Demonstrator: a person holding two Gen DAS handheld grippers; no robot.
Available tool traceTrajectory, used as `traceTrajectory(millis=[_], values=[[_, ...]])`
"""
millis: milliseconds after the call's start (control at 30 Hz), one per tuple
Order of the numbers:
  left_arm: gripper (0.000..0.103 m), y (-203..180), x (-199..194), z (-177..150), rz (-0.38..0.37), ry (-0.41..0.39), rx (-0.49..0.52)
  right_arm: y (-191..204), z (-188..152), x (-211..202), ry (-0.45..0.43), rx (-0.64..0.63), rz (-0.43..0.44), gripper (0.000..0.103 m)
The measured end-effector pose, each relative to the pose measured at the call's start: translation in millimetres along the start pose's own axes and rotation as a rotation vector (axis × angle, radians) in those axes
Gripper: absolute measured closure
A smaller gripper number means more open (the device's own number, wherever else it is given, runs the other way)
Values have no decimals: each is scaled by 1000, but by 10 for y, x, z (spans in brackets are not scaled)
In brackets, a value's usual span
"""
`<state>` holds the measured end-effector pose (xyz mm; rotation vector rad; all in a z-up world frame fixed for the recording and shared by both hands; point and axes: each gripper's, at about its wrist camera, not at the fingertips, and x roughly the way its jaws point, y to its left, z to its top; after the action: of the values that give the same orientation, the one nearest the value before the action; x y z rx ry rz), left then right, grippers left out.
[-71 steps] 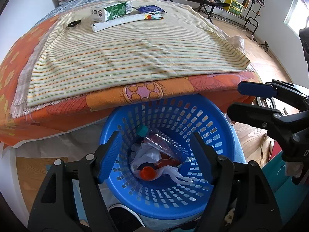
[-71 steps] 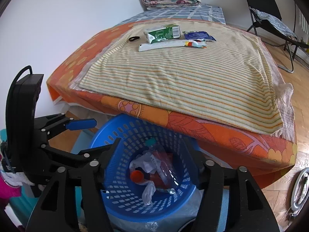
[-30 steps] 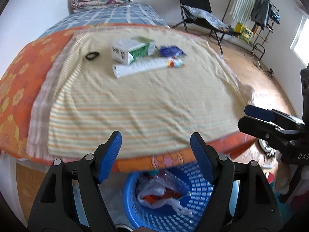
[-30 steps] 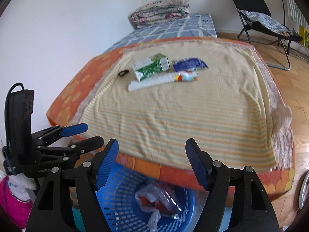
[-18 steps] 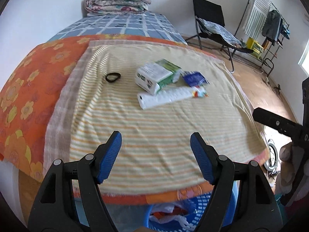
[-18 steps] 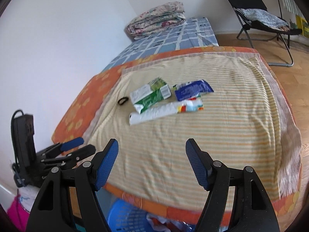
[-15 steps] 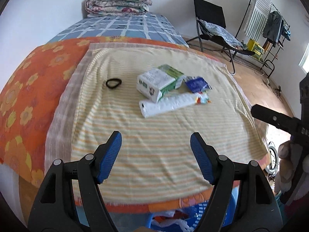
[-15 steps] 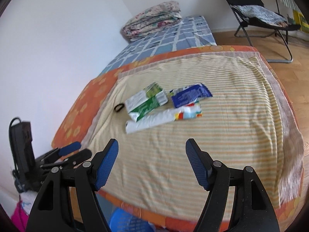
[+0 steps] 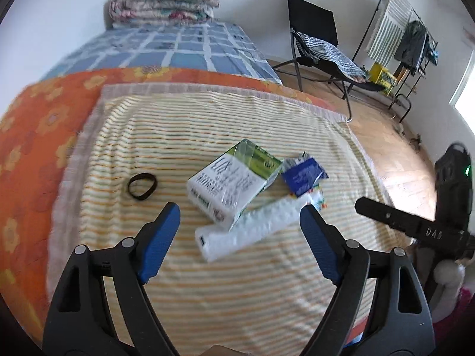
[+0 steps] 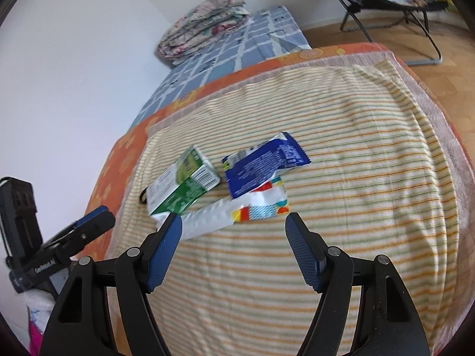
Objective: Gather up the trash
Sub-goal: 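Move both open tools back over the carton and wrappers on the bed, then grasp the white milk carton with the left tool while the right grasps the blue wrapper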
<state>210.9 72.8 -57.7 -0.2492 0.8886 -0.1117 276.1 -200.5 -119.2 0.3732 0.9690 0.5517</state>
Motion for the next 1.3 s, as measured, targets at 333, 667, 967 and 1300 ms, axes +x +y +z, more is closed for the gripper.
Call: traceTrajectory(millis=[333, 667, 967, 1300], values=[[18, 359, 564, 290, -52, 48, -166, -147, 210, 235, -1, 42, -1, 31], [17, 278, 797, 301, -80, 105, -128, -460, 334, 521, 16, 198, 24, 31], [15, -24, 874, 162, 29, 141, 53, -680, 382, 663, -16, 350, 102, 31], [14, -51, 931, 122, 72, 119, 38, -589, 464, 785, -43, 331, 80, 47]])
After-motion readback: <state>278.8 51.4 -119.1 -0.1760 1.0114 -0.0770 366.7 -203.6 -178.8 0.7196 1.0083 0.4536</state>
